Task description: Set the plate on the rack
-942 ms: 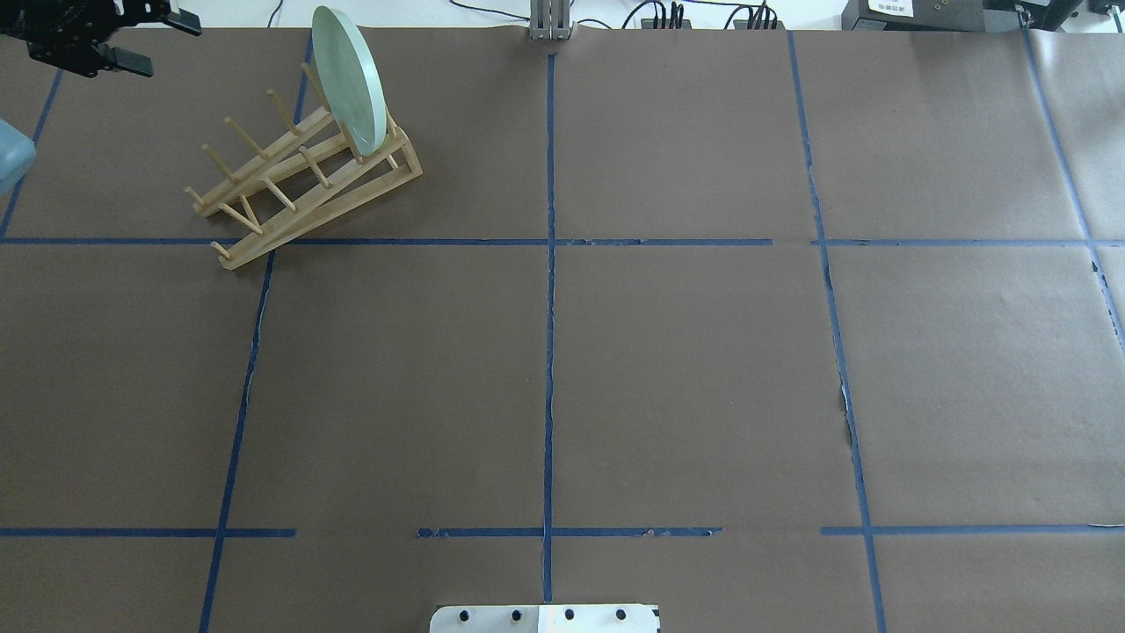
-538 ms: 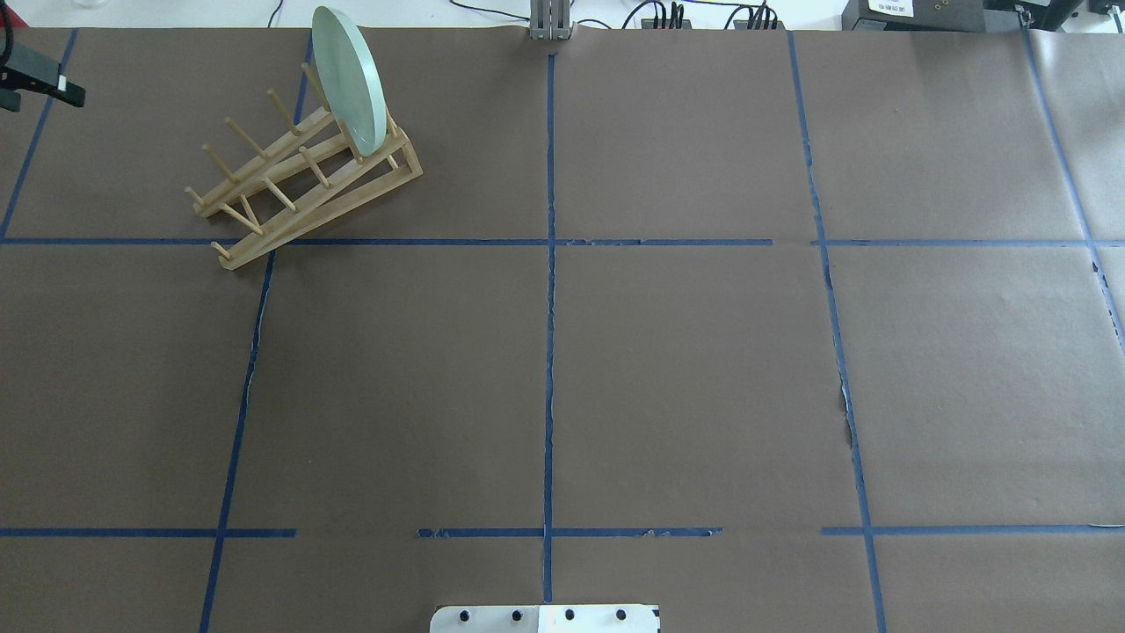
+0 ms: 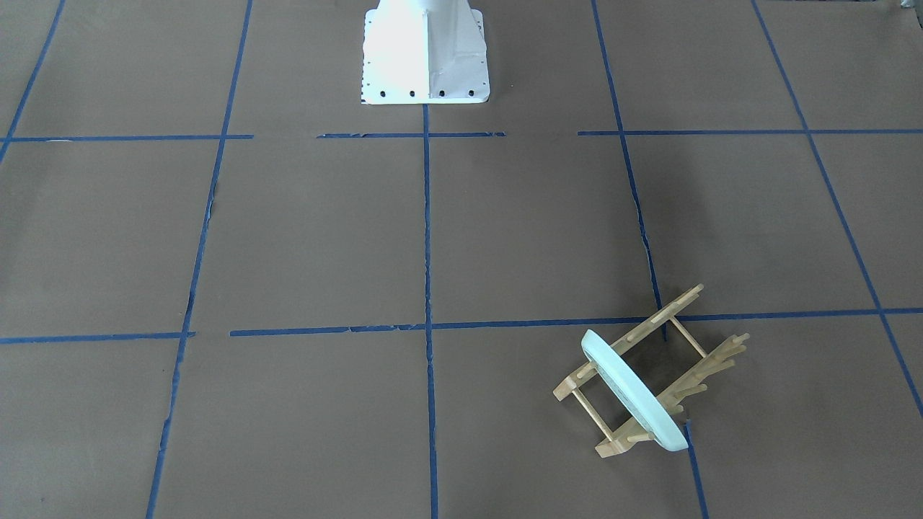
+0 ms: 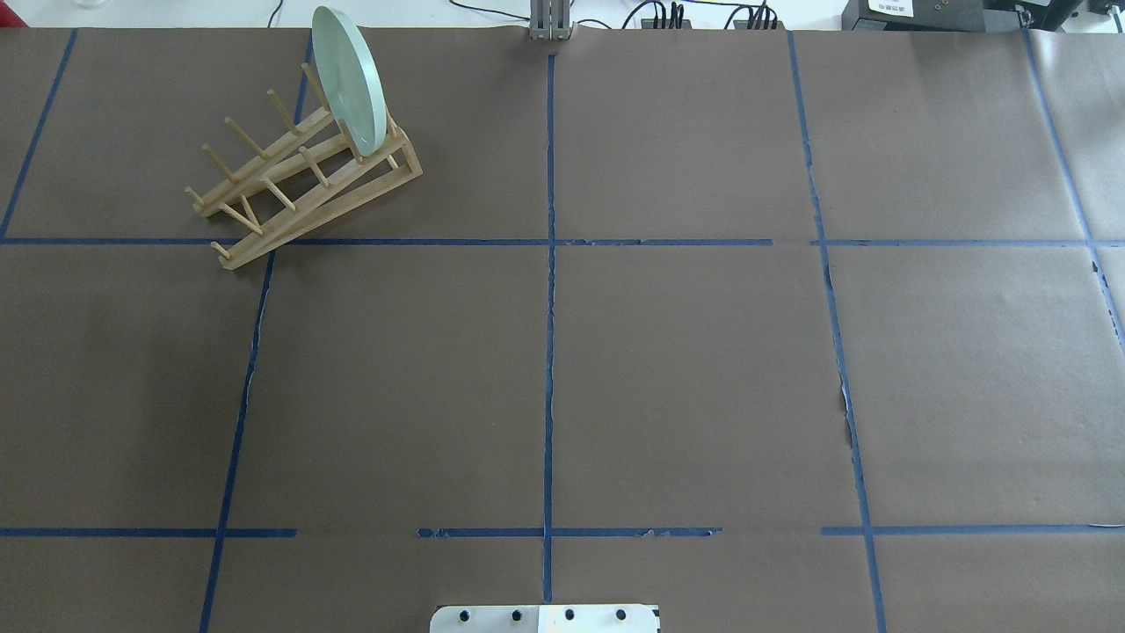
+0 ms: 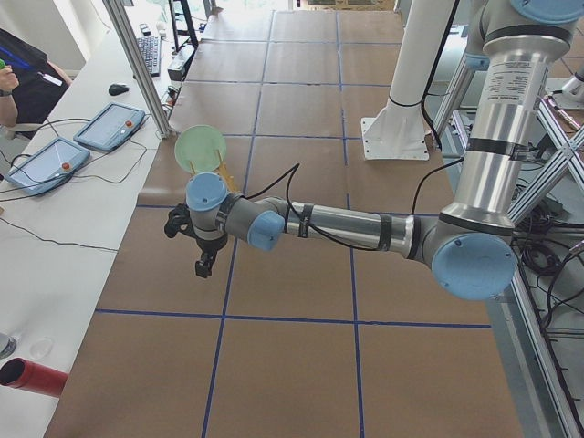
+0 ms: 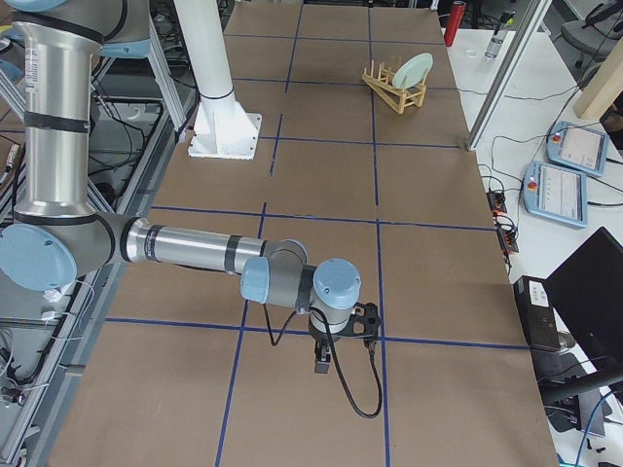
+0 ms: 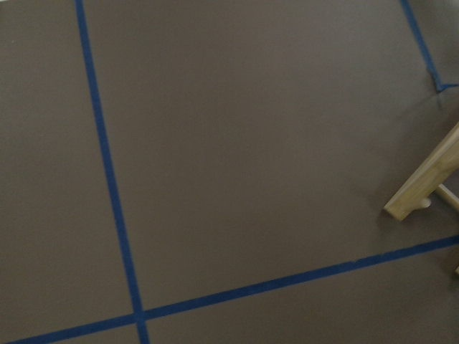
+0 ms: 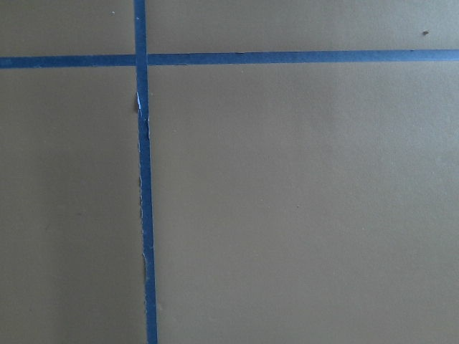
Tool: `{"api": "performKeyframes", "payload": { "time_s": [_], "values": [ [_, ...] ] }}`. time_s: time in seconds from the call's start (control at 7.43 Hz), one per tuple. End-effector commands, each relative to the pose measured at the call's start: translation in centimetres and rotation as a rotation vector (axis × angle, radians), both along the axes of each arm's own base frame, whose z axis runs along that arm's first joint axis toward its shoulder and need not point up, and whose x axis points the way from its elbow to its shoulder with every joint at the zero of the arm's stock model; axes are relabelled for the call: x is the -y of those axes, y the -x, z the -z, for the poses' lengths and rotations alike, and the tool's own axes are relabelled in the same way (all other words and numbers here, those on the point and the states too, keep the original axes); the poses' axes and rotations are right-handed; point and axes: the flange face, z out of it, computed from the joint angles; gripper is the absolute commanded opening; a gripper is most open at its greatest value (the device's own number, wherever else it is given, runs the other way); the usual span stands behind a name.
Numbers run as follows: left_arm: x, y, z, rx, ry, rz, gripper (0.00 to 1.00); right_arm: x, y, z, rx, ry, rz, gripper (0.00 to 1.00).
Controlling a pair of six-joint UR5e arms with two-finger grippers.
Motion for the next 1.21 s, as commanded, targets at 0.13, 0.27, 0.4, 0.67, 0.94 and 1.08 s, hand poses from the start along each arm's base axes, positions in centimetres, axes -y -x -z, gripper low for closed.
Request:
{"api": "performKeyframes", "payload": {
  "time_s": [0.13, 0.27, 0.4, 0.67, 0.94, 1.08],
  "values": [
    [-2.4, 7.3, -2.8, 0.097, 0.059, -0.005, 1.0, 0.0, 0.1, 0.0, 0.0, 0.0, 0.001, 1.0],
    [-2.5, 8.3, -2.7, 0.095, 0.051, 0.016, 1.0, 0.0, 0.1, -0.1, 0.0, 0.001, 0.001, 1.0],
    [-2.4, 8.3, -2.6, 0.092, 0.062, 0.032, 1.0, 0.0, 0.0, -0.1, 0.0, 0.001, 0.0, 1.0],
    [-2.2, 7.9, -1.9, 0.036, 0.082, 0.06, 1.0, 0.0, 0.0, 0.0, 0.0, 0.0, 0.0, 1.0],
    [-2.1, 7.9, -1.4, 0.048, 0.039, 0.06, 1.0, 0.0, 0.1, -0.1, 0.0, 0.001, 0.001, 1.0],
    [-2.9, 7.8, -2.4, 0.051, 0.057, 0.058, 1.0, 0.0, 0.1, 0.0, 0.0, 0.0, 0.001, 1.0]
  ]
}}
